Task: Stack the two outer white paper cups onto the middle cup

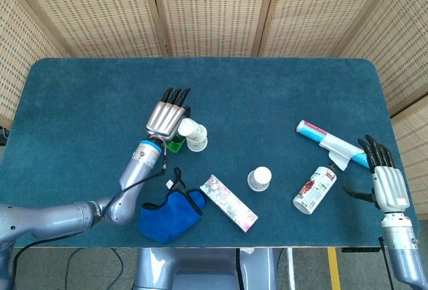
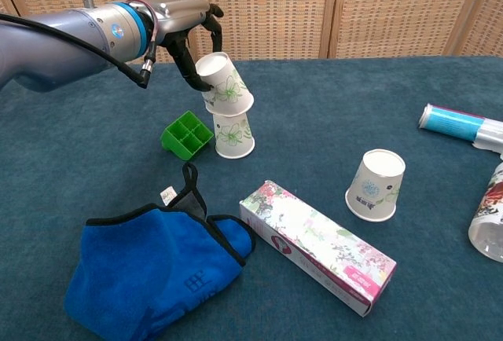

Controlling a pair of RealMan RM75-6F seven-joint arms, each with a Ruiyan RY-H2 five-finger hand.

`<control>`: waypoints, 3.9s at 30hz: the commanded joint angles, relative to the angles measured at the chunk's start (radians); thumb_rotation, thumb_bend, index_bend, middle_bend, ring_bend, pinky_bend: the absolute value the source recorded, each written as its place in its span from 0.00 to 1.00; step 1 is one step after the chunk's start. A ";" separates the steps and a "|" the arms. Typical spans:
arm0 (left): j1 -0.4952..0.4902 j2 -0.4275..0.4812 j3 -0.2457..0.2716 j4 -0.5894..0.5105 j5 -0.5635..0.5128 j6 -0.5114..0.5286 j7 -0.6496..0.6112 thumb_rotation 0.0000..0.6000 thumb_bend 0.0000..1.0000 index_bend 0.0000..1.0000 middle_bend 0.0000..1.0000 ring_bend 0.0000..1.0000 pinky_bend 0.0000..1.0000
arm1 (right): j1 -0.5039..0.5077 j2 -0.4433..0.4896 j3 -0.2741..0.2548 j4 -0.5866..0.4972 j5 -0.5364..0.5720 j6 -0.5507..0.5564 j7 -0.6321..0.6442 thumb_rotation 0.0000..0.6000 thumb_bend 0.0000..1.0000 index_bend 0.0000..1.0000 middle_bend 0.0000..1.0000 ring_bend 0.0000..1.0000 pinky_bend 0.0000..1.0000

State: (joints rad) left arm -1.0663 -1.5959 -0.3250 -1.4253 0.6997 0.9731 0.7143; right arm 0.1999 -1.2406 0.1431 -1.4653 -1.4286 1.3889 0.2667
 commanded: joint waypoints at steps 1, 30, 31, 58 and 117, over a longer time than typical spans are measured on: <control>-0.004 -0.004 0.005 0.007 -0.003 -0.004 -0.008 1.00 0.22 0.47 0.00 0.00 0.00 | 0.000 0.000 -0.001 -0.002 0.000 -0.001 -0.003 1.00 0.07 0.04 0.00 0.00 0.00; -0.030 -0.001 0.033 0.012 0.000 0.013 -0.033 1.00 0.22 0.40 0.00 0.00 0.00 | 0.003 -0.002 0.001 0.001 0.005 -0.012 0.002 1.00 0.07 0.03 0.00 0.00 0.00; -0.032 -0.006 0.033 0.019 -0.002 0.010 -0.034 1.00 0.22 0.40 0.00 0.00 0.00 | 0.003 -0.002 0.000 0.001 0.005 -0.013 0.002 1.00 0.07 0.03 0.00 0.00 0.00; 0.208 0.153 0.137 -0.213 0.200 0.202 -0.256 1.00 0.18 0.08 0.00 0.00 0.00 | 0.009 -0.006 -0.006 -0.003 0.007 -0.028 -0.039 1.00 0.06 0.04 0.00 0.00 0.00; 0.842 0.405 0.354 -0.278 0.713 0.557 -0.539 1.00 0.18 0.08 0.00 0.00 0.00 | 0.448 -0.173 0.040 -0.350 0.573 -0.365 -0.971 1.00 0.13 0.36 0.02 0.00 0.00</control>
State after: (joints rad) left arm -0.2245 -1.1914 0.0289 -1.7040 1.4126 1.5308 0.1760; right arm 0.6469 -1.4126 0.1842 -1.8161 -0.8572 1.0232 -0.7056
